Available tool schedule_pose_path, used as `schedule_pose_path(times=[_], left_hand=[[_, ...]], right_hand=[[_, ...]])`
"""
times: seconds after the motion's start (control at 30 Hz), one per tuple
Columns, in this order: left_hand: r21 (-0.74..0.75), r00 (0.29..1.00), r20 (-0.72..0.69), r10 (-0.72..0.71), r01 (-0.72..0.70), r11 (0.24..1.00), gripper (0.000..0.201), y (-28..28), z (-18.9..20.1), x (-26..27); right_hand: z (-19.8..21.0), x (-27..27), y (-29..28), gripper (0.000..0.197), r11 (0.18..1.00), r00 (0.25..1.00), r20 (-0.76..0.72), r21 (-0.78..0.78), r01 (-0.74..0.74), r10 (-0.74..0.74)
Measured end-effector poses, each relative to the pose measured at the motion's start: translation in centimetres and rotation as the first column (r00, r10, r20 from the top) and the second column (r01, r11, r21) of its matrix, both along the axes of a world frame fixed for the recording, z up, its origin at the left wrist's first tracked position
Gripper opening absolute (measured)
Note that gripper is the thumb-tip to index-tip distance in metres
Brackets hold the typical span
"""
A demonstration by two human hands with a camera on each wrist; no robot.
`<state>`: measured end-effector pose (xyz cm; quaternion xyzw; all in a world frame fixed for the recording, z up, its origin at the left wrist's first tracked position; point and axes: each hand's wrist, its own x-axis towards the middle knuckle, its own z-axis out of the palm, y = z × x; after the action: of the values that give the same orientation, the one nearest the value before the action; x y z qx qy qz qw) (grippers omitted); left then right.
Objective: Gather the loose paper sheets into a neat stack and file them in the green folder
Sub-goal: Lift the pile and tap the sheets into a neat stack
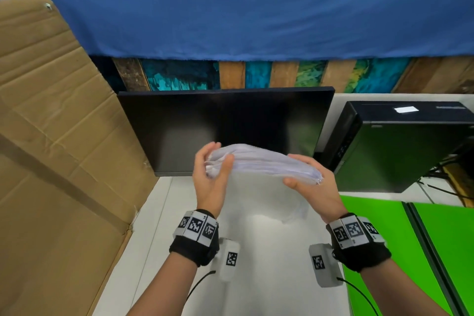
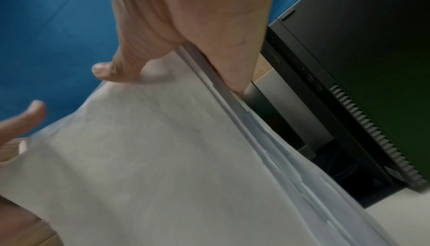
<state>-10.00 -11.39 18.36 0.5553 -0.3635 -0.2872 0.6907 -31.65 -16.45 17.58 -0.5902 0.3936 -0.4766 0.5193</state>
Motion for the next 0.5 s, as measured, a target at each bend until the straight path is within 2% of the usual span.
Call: schedule_pose_path(times=[0.13,0.23,0.3,0.37,0.43,0.5], left_hand=[[0.047,0.977,0.029,-0.212,0.21,0.977,0.075,0.2,-0.5,1.7],[0.15,0.926,0.082,-0.368,0.354,0.923,0.079,0.1,-0.9,2.5],[0.242,0.929,0.109,-0.352,0.319,0.916,0.078,-0.2,-1.2,2.6],[0.26,0.952,0.065,-0.3,0.274,0.926,0.074,-0.3,-1.5,3.0],[0.198,0.964,-0.004,-0.264,0.26,0.945,0.068,0.0,-1.4,3.0],[0.105,0.985,-0.011,-0.175,0.175,0.979,0.058,0.3,-0.6,2.1]], right_hand=[[-0.4,-0.6,-0.9,0.048,0.991,0.99,-0.074,0.07,-0.113,0.119],[-0.5,-1.4,-1.6,0.05,0.965,0.958,-0.161,0.144,-0.217,0.239],[-0.4,-1.5,-1.9,0.051,0.951,0.941,-0.19,0.188,-0.245,0.28],[-0.2,-1.5,-2.1,0.048,0.945,0.935,-0.203,0.215,-0.248,0.292],[-0.2,-1.4,-2.3,0.045,0.954,0.947,-0.192,0.204,-0.219,0.258],[-0.4,-1.2,-2.3,0.045,0.964,0.96,-0.172,0.186,-0.19,0.222]])
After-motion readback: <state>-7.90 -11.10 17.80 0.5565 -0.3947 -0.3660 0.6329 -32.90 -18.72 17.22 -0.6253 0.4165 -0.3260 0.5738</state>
